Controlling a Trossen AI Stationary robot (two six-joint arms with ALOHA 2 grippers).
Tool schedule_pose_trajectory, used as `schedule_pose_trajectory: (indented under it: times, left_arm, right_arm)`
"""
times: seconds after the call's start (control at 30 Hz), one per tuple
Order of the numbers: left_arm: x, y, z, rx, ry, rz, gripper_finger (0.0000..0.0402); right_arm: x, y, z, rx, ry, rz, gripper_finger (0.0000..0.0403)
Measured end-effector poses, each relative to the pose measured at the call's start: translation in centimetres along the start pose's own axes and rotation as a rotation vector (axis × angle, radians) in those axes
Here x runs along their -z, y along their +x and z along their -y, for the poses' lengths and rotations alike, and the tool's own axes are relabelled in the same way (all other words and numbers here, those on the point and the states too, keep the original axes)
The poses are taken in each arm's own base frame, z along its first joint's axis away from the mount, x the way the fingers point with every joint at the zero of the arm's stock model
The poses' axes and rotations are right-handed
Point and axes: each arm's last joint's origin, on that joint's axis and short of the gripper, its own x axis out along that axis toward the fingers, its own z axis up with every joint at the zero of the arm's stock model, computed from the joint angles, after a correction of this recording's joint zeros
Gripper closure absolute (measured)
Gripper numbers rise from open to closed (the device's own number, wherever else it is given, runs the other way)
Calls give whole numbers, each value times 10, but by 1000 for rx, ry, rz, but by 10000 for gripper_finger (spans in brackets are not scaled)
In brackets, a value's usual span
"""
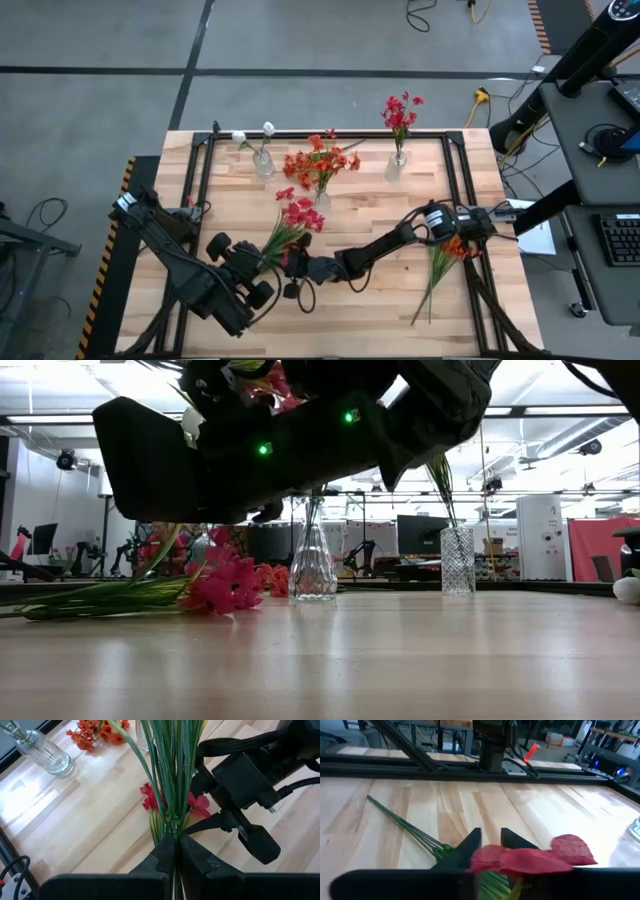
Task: Sort flowers into vase by color
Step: Put the right red flowers into the top right transparent vase
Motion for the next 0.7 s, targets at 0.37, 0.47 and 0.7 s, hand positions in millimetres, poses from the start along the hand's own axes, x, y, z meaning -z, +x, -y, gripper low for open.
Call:
schedule_pose_trajectory:
  times: [0.37, 0.47, 0.7]
  left_arm:
    - [0, -1, -1, 2, 14, 0, 400]
    - [0, -1, -1, 2, 18, 0, 400]
    - [-2, -1, -1, -1, 55, 60, 400]
  right_arm:
    - [-6, -5, 3, 2, -21, -76, 179]
    - [-10, -7, 4, 2, -38, -94, 147]
    - [-25, -18, 8, -7, -125, -167, 96]
